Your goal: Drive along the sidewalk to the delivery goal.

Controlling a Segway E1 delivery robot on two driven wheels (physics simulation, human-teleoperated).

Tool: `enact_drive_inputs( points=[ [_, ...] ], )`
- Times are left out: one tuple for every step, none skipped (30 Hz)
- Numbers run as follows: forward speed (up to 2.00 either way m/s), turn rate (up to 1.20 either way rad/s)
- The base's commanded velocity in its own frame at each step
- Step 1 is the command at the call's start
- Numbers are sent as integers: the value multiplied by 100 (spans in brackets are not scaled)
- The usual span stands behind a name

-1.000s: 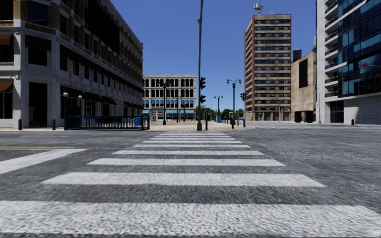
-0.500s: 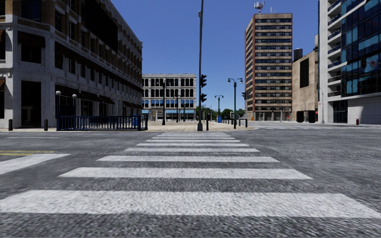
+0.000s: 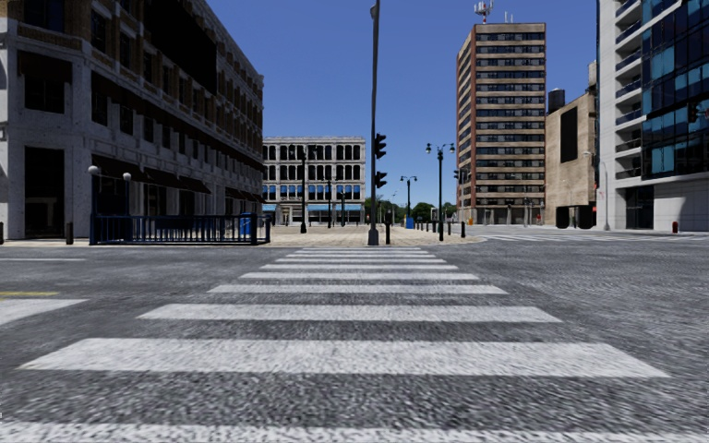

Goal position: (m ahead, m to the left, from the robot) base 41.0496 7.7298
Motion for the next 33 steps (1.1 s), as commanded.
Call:
enact_drive_inputs(
  points=[
    [142,0],
    [142,0],
    [142,0],
    [142,0],
    [142,0],
    [142,0],
    [142,0],
    [142,0],
    [142,0],
    [142,0],
    [142,0],
    [142,0],
    [142,0],
    [142,0],
    [142,0],
    [142,0],
    [142,0],
    [142,0],
    [142,0],
    [142,0],
    [142,0],
    [142,0],
    [142,0],
    [142,0],
    [142,0],
    [142,0],
    [142,0],
    [142,0],
    [142,0],
    [142,0],
    [142,0],
    [142,0],
    [142,0]
  ],
)
